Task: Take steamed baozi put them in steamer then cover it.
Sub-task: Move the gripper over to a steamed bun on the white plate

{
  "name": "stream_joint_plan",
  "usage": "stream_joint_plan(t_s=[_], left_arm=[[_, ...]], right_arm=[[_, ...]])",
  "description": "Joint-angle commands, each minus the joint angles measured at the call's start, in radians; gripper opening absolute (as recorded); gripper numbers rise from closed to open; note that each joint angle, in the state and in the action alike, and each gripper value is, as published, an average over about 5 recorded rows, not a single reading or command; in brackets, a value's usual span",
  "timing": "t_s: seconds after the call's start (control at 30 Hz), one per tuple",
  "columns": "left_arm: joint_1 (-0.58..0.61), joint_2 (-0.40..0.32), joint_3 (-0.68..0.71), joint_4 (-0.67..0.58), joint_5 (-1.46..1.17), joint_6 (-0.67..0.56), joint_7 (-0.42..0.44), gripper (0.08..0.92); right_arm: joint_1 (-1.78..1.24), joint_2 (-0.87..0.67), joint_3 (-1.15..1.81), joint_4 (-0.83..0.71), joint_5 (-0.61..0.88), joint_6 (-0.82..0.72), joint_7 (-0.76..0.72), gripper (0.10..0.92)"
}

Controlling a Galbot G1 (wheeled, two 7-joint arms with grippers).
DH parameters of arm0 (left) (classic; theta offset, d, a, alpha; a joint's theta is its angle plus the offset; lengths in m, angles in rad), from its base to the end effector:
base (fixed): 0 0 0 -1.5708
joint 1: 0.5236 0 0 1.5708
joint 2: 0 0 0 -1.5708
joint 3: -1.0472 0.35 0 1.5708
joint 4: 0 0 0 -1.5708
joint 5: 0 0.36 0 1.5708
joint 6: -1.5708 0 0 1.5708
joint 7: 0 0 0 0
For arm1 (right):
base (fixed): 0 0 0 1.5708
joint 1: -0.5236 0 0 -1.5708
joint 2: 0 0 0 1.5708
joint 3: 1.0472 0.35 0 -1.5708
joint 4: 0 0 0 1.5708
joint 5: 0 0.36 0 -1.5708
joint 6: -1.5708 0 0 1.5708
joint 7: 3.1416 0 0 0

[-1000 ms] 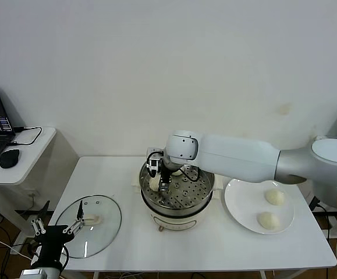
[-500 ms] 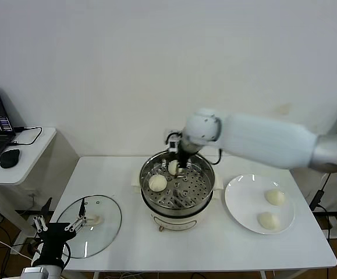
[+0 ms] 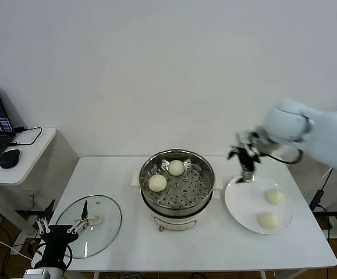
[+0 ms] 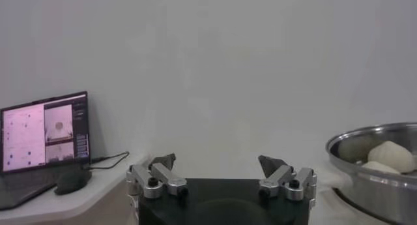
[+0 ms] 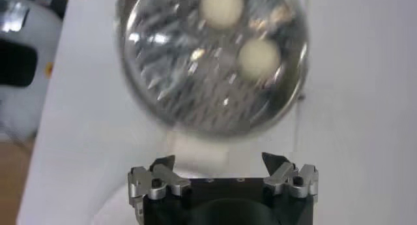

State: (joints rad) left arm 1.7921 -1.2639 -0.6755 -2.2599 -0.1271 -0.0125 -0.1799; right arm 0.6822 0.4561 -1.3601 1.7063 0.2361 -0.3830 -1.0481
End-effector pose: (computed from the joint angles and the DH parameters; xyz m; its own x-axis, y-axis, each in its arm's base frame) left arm 0.1323 0.0767 -0.2617 -0.9957 -0.0927 -0.0029 -0.0913 0.9750 0.2024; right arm 0.4493 -0.1211 -0.0393 -0.2617 -0.1460 0.9540 -0.9514 -0.1272 -0.2805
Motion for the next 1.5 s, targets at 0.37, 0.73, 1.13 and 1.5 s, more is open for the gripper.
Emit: stream_joint_plan(t_s=[0.37,0.73,1.13,1.5], left_arm=[[0.020,-0.016,0.017,-0.005,0.032,0.000,-0.001,0.823],[0.033,-0.027,0.007,-0.011,0.044,0.002,-0.002,0.823],[0.039,-0.029,-0.009,-0.003,0.042,0.002,-0.002,0.823],[0.031,-0.032,-0.007,0.003,0.041,0.002,-0.002,0.823]], right_arm=[[-0.747,-0.266,0.498,-0.005,-0.311,0.126,0.046,0.823],[-0.988,-0.121,0.722,-0.131,-0.357,0.127,0.059,0.823],[-0.970,-0.005,0.721,-0.284,-0.374,0.124,0.053,0.821],[-0.958,0.051,0.714,-0.346,-0.374,0.114,0.043,0.724]])
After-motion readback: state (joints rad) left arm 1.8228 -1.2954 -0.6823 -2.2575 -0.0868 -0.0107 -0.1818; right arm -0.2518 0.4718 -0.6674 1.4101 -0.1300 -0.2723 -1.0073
